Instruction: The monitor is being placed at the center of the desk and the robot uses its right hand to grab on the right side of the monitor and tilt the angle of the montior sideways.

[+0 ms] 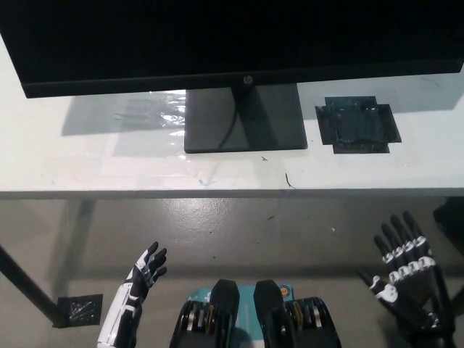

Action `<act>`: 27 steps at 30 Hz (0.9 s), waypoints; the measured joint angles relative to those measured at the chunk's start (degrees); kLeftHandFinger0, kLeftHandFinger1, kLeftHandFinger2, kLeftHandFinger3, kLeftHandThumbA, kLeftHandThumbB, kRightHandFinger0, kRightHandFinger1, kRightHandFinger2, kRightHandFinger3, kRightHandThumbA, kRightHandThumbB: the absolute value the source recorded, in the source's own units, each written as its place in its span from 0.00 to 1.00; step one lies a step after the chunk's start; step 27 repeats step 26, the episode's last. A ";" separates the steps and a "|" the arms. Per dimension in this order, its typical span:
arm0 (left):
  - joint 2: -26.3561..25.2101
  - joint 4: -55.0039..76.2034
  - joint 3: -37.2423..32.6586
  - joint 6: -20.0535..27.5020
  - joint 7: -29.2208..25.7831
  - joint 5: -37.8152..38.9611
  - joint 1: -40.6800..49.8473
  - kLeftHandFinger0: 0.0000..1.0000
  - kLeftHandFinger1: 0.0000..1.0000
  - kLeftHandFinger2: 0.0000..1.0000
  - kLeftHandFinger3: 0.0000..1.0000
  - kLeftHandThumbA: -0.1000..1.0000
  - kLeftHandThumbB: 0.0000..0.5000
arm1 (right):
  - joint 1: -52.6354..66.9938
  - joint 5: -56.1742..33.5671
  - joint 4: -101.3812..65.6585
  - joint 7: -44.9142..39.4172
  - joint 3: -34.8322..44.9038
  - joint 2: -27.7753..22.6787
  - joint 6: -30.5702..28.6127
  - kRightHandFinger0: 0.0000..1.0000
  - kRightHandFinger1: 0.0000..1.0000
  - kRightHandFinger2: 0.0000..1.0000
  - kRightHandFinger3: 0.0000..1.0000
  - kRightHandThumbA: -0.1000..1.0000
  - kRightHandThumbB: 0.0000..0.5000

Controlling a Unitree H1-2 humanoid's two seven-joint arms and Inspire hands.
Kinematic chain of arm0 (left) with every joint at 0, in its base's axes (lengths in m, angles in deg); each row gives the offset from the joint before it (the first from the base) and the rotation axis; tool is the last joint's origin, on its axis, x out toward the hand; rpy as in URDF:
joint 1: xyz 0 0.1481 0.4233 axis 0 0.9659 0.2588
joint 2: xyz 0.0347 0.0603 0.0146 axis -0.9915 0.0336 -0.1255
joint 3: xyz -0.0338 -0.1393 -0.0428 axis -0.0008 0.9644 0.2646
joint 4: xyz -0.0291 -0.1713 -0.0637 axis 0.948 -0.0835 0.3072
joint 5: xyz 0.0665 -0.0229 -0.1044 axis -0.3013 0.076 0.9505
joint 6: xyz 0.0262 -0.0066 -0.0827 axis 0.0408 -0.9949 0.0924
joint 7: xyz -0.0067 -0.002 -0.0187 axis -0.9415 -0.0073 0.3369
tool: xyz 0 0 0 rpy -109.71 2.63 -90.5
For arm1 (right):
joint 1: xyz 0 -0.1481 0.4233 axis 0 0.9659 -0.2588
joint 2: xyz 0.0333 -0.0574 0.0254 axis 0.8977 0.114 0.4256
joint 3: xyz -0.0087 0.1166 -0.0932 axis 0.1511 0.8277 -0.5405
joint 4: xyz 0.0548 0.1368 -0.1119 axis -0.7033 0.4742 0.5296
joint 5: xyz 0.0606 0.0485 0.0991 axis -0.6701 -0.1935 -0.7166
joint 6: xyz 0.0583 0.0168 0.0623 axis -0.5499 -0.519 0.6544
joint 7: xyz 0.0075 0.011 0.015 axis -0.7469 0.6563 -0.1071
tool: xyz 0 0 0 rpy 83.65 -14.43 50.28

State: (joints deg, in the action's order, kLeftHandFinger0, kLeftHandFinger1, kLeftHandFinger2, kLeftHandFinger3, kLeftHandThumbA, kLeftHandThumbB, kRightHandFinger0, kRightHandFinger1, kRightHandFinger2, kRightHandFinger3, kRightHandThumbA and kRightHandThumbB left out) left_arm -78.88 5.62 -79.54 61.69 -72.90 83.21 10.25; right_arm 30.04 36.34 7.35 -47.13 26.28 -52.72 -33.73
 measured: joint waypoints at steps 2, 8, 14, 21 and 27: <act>-0.13 -0.81 -0.07 0.00 0.00 -0.15 0.05 1.00 1.00 1.00 1.00 1.00 0.56 | -0.05 2.60 3.63 0.60 -0.51 -0.36 -1.55 1.00 1.00 1.00 1.00 1.00 0.75; -0.76 -1.93 -0.75 0.01 -0.01 -0.75 0.26 1.00 1.00 1.00 1.00 1.00 0.51 | -0.78 9.92 11.52 2.90 -1.85 -1.58 -5.52 1.00 1.00 1.00 1.00 1.00 0.77; -1.21 -2.79 -1.82 0.04 -0.01 -1.46 0.22 1.00 1.00 1.00 1.00 1.00 0.58 | -2.76 17.10 16.47 5.82 -4.50 -3.12 -9.67 1.00 1.00 1.00 1.00 1.00 0.73; -1.63 -2.93 -2.48 0.09 -0.02 -2.11 0.25 1.00 1.00 1.00 1.00 1.00 0.56 | -3.88 22.97 17.61 8.81 -7.07 -3.98 -14.47 1.00 1.00 1.00 1.00 1.00 0.70; -1.79 -3.01 -2.58 0.10 -0.04 -2.42 0.23 1.00 1.00 1.00 1.00 1.00 0.58 | -3.87 25.30 17.61 10.72 -8.33 -4.23 -15.23 1.00 1.00 1.00 1.00 1.00 0.70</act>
